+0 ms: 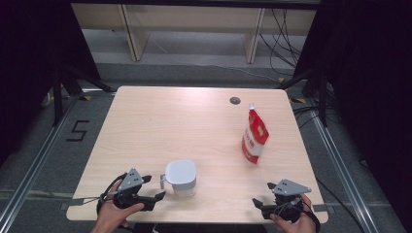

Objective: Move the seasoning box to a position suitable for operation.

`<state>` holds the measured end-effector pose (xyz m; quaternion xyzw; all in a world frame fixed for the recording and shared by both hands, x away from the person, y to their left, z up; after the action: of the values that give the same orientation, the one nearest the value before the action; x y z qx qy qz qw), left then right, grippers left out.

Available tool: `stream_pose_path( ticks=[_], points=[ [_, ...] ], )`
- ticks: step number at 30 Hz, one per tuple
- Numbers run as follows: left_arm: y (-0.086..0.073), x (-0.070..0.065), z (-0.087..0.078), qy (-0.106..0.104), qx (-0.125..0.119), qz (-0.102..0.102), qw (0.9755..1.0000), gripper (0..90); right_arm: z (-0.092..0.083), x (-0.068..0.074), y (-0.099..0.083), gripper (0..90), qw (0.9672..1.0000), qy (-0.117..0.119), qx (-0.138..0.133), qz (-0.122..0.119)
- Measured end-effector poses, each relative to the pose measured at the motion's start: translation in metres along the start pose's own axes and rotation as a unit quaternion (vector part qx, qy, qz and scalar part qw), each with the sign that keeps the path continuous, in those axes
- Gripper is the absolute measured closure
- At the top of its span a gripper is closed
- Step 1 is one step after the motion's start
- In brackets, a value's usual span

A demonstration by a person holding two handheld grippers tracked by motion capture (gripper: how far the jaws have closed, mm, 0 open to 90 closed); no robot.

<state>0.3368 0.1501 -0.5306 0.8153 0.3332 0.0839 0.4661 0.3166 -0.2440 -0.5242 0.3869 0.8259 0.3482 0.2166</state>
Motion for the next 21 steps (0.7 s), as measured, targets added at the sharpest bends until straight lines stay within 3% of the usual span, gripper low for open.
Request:
stream_pose_path(
  ticks=[7,11,12,13,14,17,19,21],
  points=[
    [0.0021,0.0051,0.0038,-0.003,0.004,-0.003,1.0,29.7,0.0001,0.0013,-0.0005,23.3,1.0,0.004,0.003,0.003],
    [0.0038,0.0038,0.0069,-0.008,-0.001,-0.001,1.0,40.2,0.0008,0.0012,-0.0006,23.8,1.0,0.002,0.001,-0.002],
    [0.0037,0.0041,0.0074,-0.006,0.0,0.004,1.0,41.5,0.0006,0.0024,-0.0008,23.9,1.0,0.003,0.003,0.004],
    [0.0029,0.0052,0.0055,-0.009,0.017,0.015,0.9997,42.5,-0.0005,0.0048,-0.0016,23.9,0.9998,0.006,0.012,0.014],
    [0.004,0.0038,0.0075,-0.007,0.003,0.01,0.9999,43.2,0.0008,0.0021,-0.0005,23.9,1.0,0.007,0.003,-0.005],
    [0.0055,0.0033,0.0086,-0.009,-0.003,0.016,0.9998,45.8,0.0011,0.004,-0.0007,24.1,0.9999,0.009,0.005,-0.003],
    [0.0063,0.0037,0.01,-0.008,0.0,0.029,0.9996,49.7,0.0021,0.0047,-0.0007,24.2,0.9998,0.012,0.008,-0.014],
    [0.0067,0.0026,0.0102,-0.012,0.004,0.023,0.9997,52.9,0.0026,0.0055,-0.0009,24.3,0.9997,0.018,0.009,-0.013]
  ],
)
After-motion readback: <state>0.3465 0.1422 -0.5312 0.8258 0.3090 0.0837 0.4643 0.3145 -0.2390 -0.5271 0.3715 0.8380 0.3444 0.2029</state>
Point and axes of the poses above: each handheld gripper's, and its own axes: z roughly forward along the jaws, y roughly out of its top, x roughly to its left, the point moved 6 cm from there along z, roughly forward along the jaws, and after that the axes turned 6 degrees about -y, right-handed, at the moved point
